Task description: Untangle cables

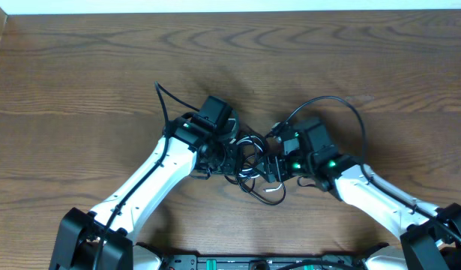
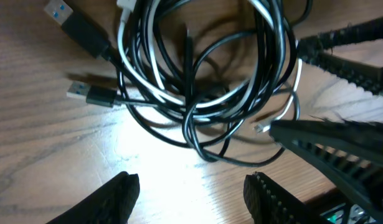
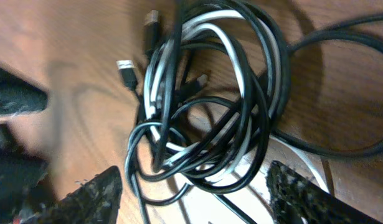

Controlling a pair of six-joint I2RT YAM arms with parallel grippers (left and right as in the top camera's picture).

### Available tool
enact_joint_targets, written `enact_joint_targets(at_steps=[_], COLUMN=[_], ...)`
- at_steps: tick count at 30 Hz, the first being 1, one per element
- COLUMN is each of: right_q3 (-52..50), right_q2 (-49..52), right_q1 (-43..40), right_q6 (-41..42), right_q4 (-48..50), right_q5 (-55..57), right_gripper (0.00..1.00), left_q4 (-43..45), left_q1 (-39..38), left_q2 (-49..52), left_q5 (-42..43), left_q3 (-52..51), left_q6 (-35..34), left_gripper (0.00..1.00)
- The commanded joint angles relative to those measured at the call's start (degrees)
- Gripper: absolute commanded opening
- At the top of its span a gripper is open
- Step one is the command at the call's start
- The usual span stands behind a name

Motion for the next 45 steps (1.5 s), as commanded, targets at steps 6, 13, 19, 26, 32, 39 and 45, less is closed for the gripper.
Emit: enact_joint_targets(at_steps=[6,13,19,26,32,39,45], right_q3=[0.48,0.48,0.48,0.48,0.48,0.48,0.50], right_q2=[7.87,9.88,9.81,9.81,9.81,9.81,9.81], right_q1=[3.72,2.99,-0.48,-7.17,-10.12,-10.21,-10.40], right_q6=[9.49,9.77,8.79,2.25,-1.51,-2.49,-2.51], right_q4=[1.81,3.13,4.66,6.62,8.31,8.46,8.46], right_q5=[11.08,8.74,2.58,-10.97,-17.35,-17.66,-17.59], right_gripper=[0.58,0.03,0.01,0.01,0.01,0.01,0.01], left_q4=[-1.29,1.90,2.36,4.15,8.57,11.15,11.45], left_q1=[-2.69,-3.21,-3.23,-3.23,-3.23,-3.45,-5.64], left_q2=[0.04,0.04,0.07,0.11,1.05,5.03,10.03], left_q5=[-1.66,-1.62,-1.14,7.67,8.09,5.73,5.66], left_q3=[-0.46,-0.46,-0.46,-0.46,-0.46,-0.46,-0.46], left_q6=[6.14,8.44,8.41,7.93,-0.37,-0.44,-0.39], left_gripper=[0.59,0.53,0.41,0.41,0.37,0.36,0.36])
